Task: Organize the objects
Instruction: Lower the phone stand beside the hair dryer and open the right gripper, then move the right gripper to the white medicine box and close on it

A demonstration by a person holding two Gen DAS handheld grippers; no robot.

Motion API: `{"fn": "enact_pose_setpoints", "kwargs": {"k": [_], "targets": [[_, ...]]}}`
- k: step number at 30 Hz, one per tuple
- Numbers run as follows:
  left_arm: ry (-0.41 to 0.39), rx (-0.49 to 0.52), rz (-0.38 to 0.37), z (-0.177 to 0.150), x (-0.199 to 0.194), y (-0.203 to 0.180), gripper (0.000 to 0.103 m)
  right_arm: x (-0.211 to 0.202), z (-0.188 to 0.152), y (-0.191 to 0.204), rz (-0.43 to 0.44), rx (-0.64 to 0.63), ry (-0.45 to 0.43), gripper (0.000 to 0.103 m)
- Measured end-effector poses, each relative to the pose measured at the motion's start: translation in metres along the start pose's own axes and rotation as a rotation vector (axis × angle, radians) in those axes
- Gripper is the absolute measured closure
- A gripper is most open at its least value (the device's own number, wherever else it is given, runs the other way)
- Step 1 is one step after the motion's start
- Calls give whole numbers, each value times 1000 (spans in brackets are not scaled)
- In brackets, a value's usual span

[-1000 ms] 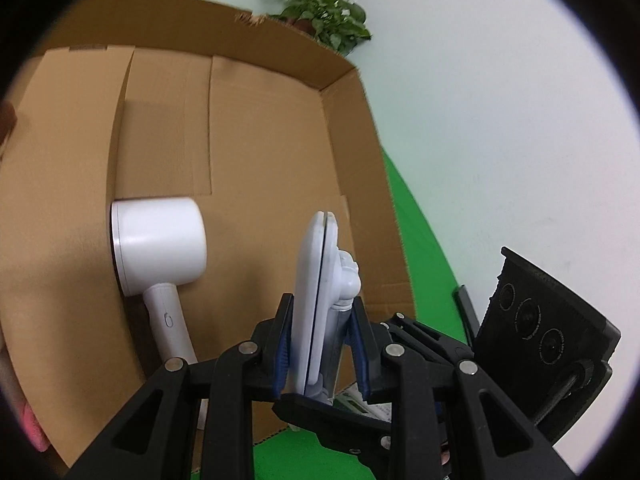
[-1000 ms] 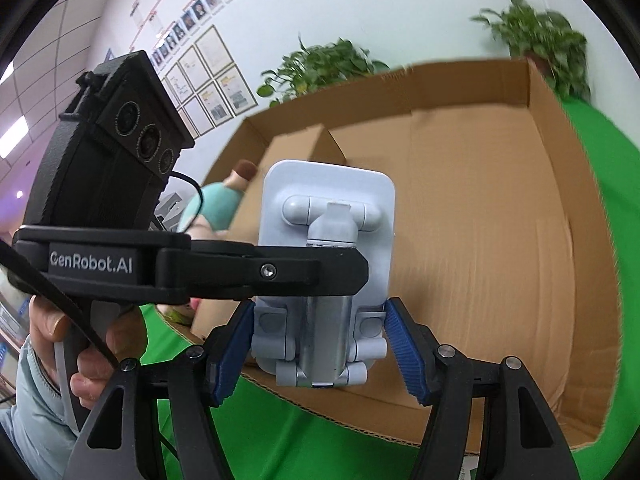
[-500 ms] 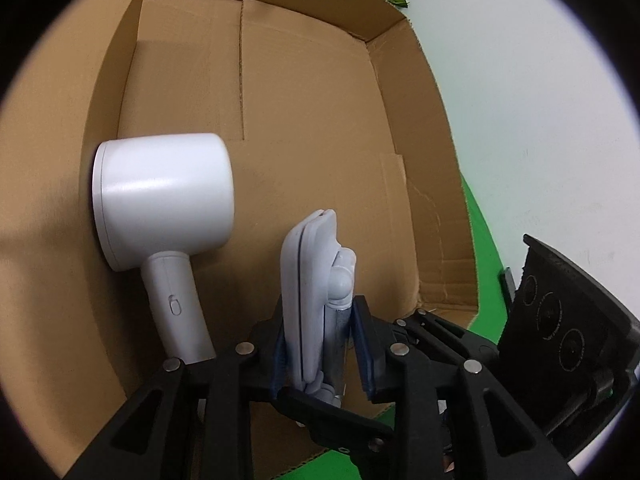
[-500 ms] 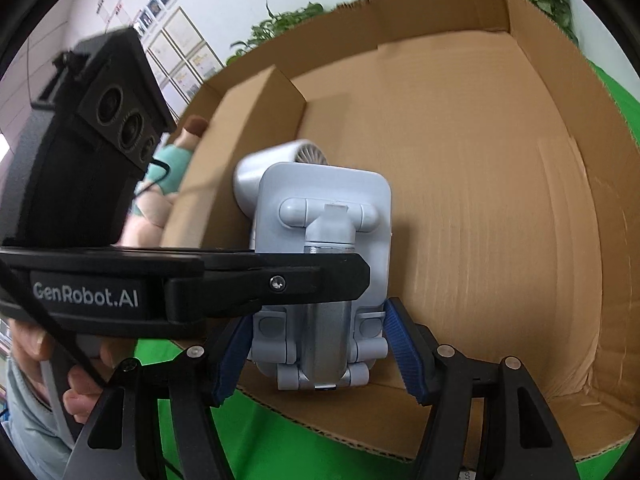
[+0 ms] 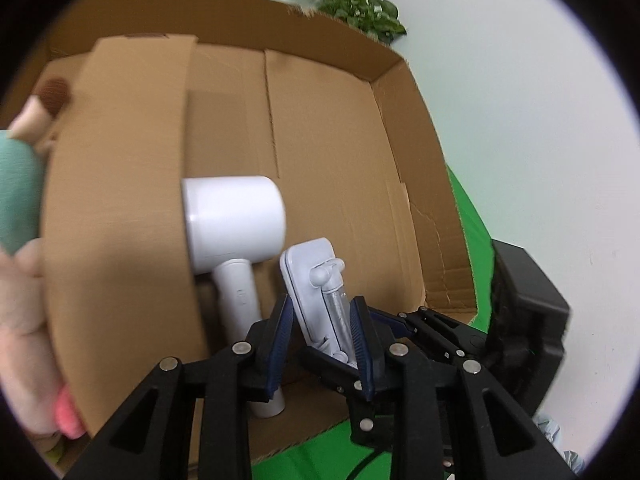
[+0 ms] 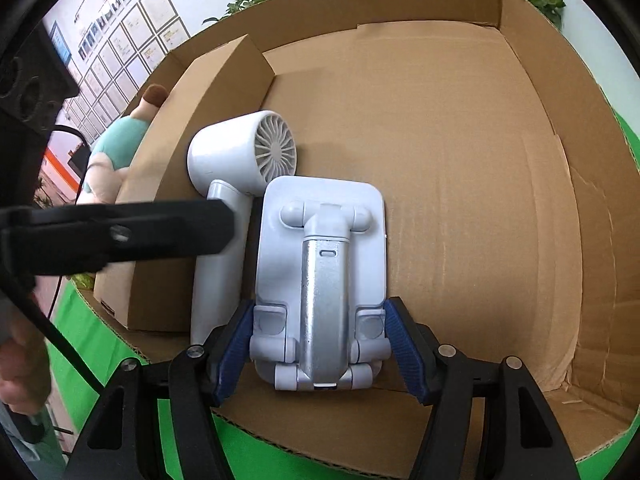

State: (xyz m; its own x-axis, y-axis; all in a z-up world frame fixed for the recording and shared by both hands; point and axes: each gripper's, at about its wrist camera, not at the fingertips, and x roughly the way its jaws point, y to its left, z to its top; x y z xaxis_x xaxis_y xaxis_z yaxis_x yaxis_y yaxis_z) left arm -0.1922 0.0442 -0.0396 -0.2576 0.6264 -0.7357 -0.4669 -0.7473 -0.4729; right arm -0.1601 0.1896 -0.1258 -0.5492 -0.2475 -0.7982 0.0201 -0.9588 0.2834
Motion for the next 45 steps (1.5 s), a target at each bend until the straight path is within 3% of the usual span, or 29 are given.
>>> {"fn": "enact_pose_setpoints", "kwargs": {"k": [9,13,23,24,27,29,32,34,36,38,45], "targets": [[-103,20,54,-19,-51,13,76,-5,2,3,29,16,-14,40],[-113,38,79,-16,-50,14,76,-1,0,10,-28,-11,-6,58],[-147,57,125,-27,-54,12,76,-8,-3,9,-40,2,-23,58],[-155,60,137,-29,-55,12,72,-8,-3,9,-38,3,-30,58],[-178,67,164,-33,-58,11,72,-16,-2,9,-24,8,-59,42],[-197,80,186,-38,-61,9,70,-22,-3,12,-37,-6,-85,23],[-247,124,279,-45,-67,1,50,-36,-9,18,-78,-39,-122,3],[-325,151,364,-52,-73,-6,30,-46,-14,23,-115,-60,-162,1],[-407,164,436,-58,-80,-12,19,-61,-22,29,-158,-90,-213,1],[-474,176,502,-65,-85,-19,19,-73,-29,32,-177,-104,-248,1],[-515,157,598,-74,-87,-25,19,-111,-51,38,-182,-104,-351,0]]}}
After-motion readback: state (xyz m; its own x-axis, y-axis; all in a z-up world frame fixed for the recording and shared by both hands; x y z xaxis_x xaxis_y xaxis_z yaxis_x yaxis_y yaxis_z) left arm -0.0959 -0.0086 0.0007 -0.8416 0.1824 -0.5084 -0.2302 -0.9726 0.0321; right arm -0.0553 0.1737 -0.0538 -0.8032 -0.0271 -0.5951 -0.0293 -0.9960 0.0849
